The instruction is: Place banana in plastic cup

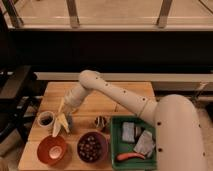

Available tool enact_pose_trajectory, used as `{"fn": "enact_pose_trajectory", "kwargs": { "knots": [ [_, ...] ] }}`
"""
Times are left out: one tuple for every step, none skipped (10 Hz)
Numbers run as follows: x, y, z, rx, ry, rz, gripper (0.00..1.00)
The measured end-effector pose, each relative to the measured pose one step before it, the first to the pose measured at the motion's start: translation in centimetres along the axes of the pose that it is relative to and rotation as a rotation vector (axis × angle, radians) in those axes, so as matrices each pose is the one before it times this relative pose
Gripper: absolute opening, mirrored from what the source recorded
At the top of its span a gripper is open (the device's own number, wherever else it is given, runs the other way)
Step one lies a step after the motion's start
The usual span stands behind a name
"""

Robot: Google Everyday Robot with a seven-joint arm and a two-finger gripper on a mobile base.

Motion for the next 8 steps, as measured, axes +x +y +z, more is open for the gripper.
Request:
{"fn": "enact_pose_trajectory", "kwargs": {
  "knots": [
    [-0.057, 0.112, 0.193, 0.00915, -0.00623, 0.00215, 0.62],
    [0.016, 0.001, -0.021, 0.00279, -0.00102, 0.00028, 0.62],
    [0.003, -0.007, -0.138, -0.00348, 0.00325, -0.00241, 0.62],
    [0.056, 0.131, -0.501, -0.00866, 0.01171, -0.00051, 0.62],
    [0.255, 0.3, -1.446, -0.0199, 0.03462, 0.00093, 0.62],
    [0.323, 0.549, -1.52, -0.02227, 0.03539, -0.00145, 0.62],
    [0.467, 0.403, -1.814, -0.02003, 0.04077, -0.00379, 0.62],
    [0.566, 0.522, -1.912, -0.01654, 0.04316, -0.00005, 0.62]
  ]
}}
